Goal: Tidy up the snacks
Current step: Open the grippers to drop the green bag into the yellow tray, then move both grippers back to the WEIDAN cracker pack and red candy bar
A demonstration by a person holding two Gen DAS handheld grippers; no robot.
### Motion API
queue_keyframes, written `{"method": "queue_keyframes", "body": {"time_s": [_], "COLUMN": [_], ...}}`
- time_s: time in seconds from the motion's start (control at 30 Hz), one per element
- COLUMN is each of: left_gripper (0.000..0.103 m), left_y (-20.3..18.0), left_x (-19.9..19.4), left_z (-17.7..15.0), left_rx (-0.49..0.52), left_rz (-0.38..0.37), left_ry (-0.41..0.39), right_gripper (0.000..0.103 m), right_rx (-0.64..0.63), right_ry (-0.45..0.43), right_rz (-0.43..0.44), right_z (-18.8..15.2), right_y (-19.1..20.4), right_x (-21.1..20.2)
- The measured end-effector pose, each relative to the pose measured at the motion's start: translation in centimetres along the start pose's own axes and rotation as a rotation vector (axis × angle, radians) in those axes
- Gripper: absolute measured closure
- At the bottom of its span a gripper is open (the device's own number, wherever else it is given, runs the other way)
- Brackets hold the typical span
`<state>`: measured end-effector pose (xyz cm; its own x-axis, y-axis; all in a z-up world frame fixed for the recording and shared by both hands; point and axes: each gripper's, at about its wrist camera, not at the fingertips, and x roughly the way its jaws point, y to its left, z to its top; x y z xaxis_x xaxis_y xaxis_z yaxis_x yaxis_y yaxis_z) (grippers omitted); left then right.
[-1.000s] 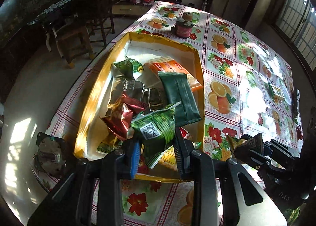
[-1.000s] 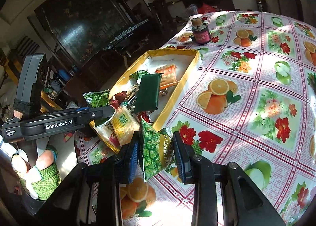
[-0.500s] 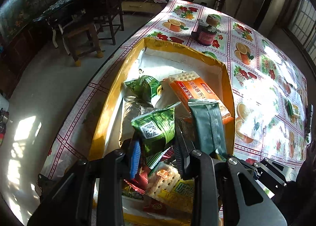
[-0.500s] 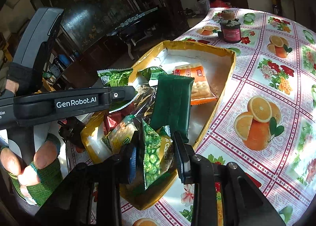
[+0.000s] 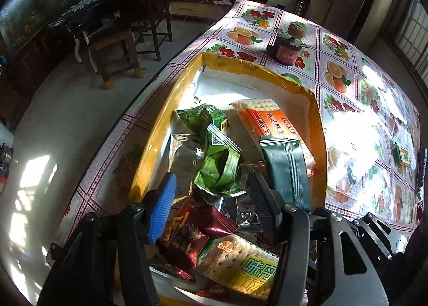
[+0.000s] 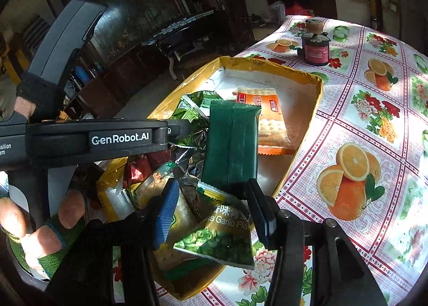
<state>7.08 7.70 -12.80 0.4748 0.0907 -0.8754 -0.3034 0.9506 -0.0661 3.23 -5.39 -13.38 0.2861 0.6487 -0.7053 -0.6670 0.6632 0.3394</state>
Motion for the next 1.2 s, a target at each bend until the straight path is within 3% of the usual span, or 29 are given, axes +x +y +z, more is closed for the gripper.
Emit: {"method": "queue_keyframes", "body": {"time_s": [0.23, 0.5, 0.7, 0.87, 1.2], "left_gripper": [0.036, 0.035, 0.035, 0.029, 0.028], "left_y": [-1.5, -6.1, -10.2, -12.3, -12.9], "left_x": [-1.5, -1.8, -2.9, -4.2, -5.6], "left_z": [-0.3, -1.6, -3.3, -4.8, -6.7], "left_rx": [0.021, 0.101, 0.183, 0.214, 0.220], "left_rz": [-0.016, -0.047, -0.022, 0.011, 0.046], "left_ry": [-0.019, -0.009, -0.046, -0.089, -0.115], "right_gripper": [0.050, 0.046, 0.046, 0.040, 0.040], "right_rx": [0.050, 0.180, 0.283, 0.319, 0.302], "right_ry": [-0.053, -0.113, -0.151, -0.171, -0.184], "right_rz": [0.000, -0.097, -0.164, -0.209, -0.206], "right_z": [-1.1, -4.7, -7.4, -9.0, -9.6], "right_y": [-1.4, -6.9, -11.0, -12.9, -13.2], "right_x": [-3.3, -8.6, -12.3, -14.3, -15.7]}}
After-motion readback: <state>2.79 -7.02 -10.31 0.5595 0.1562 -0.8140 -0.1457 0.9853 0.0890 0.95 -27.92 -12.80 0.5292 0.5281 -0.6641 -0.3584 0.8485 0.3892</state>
